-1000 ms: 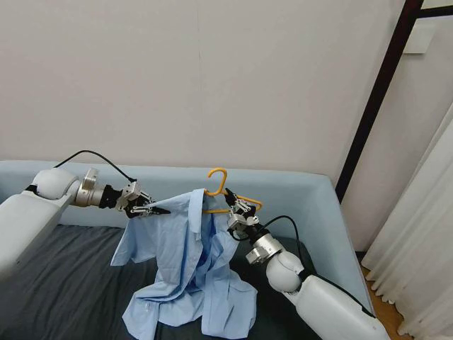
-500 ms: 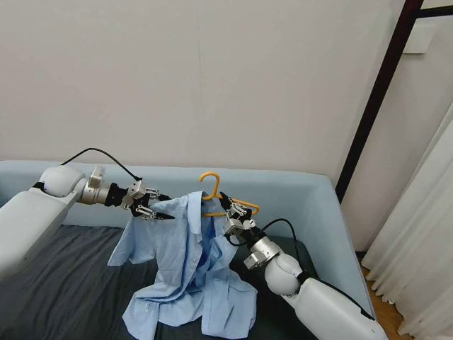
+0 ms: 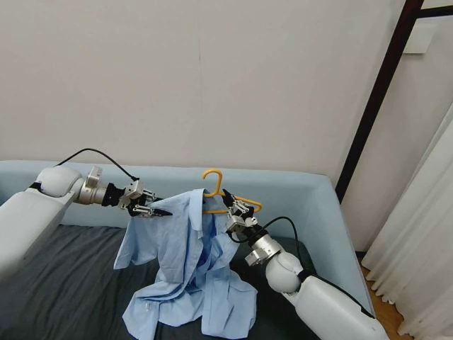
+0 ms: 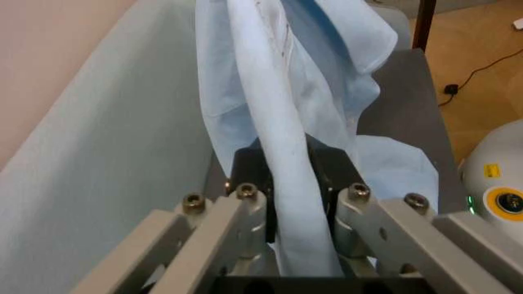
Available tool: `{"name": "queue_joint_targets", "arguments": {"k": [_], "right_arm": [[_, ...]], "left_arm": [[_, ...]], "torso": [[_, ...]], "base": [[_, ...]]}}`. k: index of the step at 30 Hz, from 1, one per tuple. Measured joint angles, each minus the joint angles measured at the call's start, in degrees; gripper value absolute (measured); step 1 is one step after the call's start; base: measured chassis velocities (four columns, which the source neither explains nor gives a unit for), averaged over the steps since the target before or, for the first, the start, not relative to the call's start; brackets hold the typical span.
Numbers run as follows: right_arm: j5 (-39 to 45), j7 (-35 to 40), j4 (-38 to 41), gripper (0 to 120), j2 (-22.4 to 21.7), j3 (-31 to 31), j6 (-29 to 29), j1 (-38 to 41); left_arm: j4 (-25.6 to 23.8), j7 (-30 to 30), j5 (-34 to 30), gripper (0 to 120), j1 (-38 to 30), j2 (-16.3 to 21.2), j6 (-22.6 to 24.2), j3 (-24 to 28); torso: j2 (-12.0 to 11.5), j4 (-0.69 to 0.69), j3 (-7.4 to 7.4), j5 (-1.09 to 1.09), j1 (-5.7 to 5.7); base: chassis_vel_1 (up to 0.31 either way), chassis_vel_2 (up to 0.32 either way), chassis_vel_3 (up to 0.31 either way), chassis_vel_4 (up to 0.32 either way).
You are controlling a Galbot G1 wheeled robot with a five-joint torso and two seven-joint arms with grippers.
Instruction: Pick up the clothes from the sofa and hang them on the clothes hanger.
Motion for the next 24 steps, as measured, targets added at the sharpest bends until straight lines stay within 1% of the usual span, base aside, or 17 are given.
{"name": "queue_joint_targets", "arguments": {"k": [10, 13, 14, 17, 18, 19, 24], "right_arm": [[0.0, 0.9, 0.5, 5, -0.2, 0.0, 0.1, -0.2], [0.7, 1.4, 1.0, 16, -0.6, 0.2, 0.9, -0.2], [0.7, 1.4, 1.0, 16, -0.6, 0.2, 0.9, -0.2], [4.5, 1.3, 2.0, 28, -0.9, 0.8, 3.7, -0.2], [6.7, 0.8, 2.7, 33, -1.1, 0.9, 5.1, -0.3], [6.7, 0.8, 2.7, 33, -1.1, 0.9, 5.1, -0.3], [20.8, -4.9, 8.5, 56, -2.3, 0.7, 11.2, -1.7]], "left_arm": [[1.4, 0.6, 0.3, 7, -0.2, -0.9, -0.1, -0.1], [2.4, 0.6, 0.4, 7, -0.5, -1.2, -0.1, -0.2], [2.4, 0.6, 0.4, 7, -0.5, -1.2, -0.1, -0.2], [4.0, 0.2, 0.4, 7, -0.6, -1.8, -0.1, -0.6], [4.5, 0.1, 0.5, 4, -0.6, -1.9, -0.1, -0.8], [4.5, 0.1, 0.5, 4, -0.6, -1.9, -0.1, -0.8], [6.9, -0.5, 0.6, 2, -0.3, -2.8, -0.2, -1.7]], "torso": [[0.0, 0.0, 0.0, 0.0, 0.0], [0.0, 0.0, 0.0, 0.0, 0.0], [0.0, 0.0, 0.0, 0.0, 0.0], [0.0, 0.0, 0.0, 0.0, 0.0], [0.0, 0.0, 0.0, 0.0, 0.0], [0.0, 0.0, 0.0, 0.0, 0.0], [0.0, 0.0, 0.0, -0.01, 0.0]], "base": [[0.0, 0.0, 0.0, 0.0], [0.0, 0.0, 0.0, 0.0], [0.0, 0.0, 0.0, 0.0], [0.0, 0.0, 0.0, 0.0], [0.0, 0.0, 0.0, 0.0], [0.0, 0.0, 0.0, 0.0], [0.0, 0.0, 0.0, 0.0]]}}
